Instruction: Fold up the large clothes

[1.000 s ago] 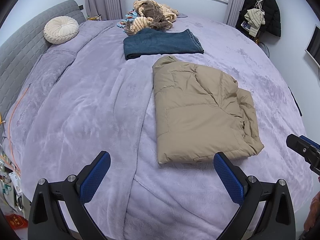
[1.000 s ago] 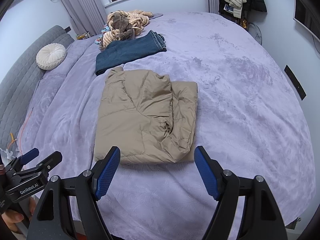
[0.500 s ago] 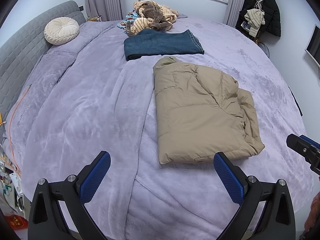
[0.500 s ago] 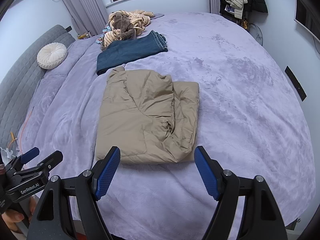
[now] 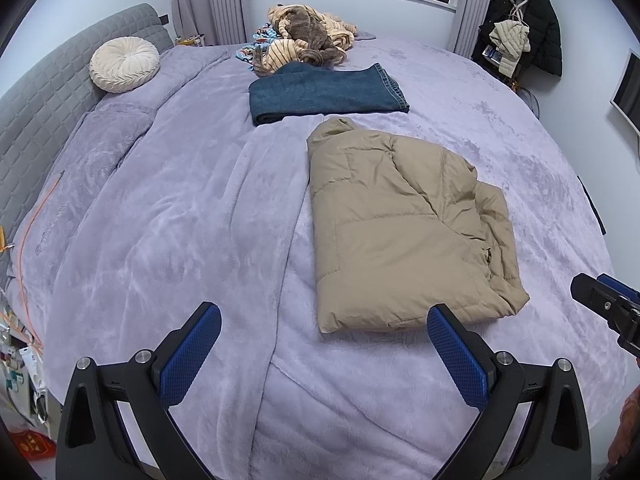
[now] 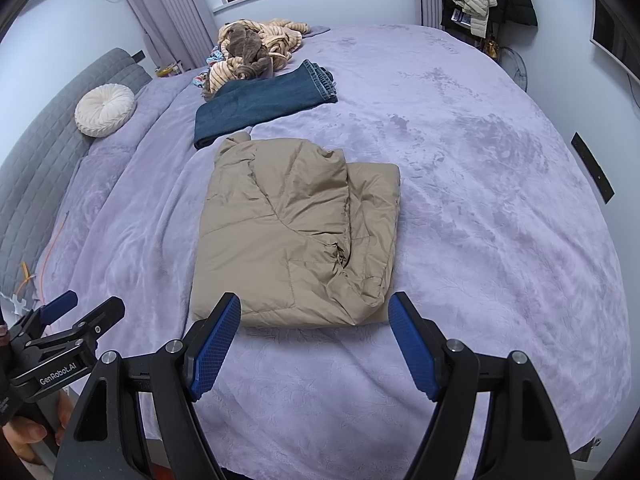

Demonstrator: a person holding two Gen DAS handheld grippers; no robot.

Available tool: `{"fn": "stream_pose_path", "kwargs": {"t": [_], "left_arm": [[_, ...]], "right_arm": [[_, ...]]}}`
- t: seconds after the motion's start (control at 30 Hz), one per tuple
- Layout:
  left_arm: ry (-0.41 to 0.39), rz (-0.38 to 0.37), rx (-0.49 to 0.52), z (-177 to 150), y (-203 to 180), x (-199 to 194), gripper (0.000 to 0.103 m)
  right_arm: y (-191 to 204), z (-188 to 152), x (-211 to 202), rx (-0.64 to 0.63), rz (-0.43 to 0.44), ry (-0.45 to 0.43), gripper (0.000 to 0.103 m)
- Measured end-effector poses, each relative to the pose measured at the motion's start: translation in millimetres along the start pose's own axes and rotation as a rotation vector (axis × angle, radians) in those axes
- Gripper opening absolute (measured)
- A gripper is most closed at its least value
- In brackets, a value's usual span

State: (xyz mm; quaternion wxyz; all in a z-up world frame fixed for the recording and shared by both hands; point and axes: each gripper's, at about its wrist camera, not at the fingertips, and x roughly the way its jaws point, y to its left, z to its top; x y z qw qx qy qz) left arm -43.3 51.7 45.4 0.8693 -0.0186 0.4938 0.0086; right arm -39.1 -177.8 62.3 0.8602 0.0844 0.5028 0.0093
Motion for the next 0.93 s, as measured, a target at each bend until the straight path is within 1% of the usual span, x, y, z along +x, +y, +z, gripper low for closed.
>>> {"fn": "stream_pose_path", "kwargs": {"t": [0.63,0.83,0.93], "left_arm": [[0.0,-0.001,-0.003,1.4,-0.7,-1.0,0.103],[-0.017,-0.008,-0.005,-0.4,-4.1,-4.1,0.103],[-0.013,-0.012,-0.011,-1.5,-5.9,-4.4,0.103]], "right_arm": [[3.1,-0.1,-0.3,-0.003,0.003,0.0,0.079],[2.9,-0.1,-0.6,-0.004,0.002,-0.001,0.079],[2.8,-0.2,-0.5,-0.003,0.002,0.0,0.079]]}}
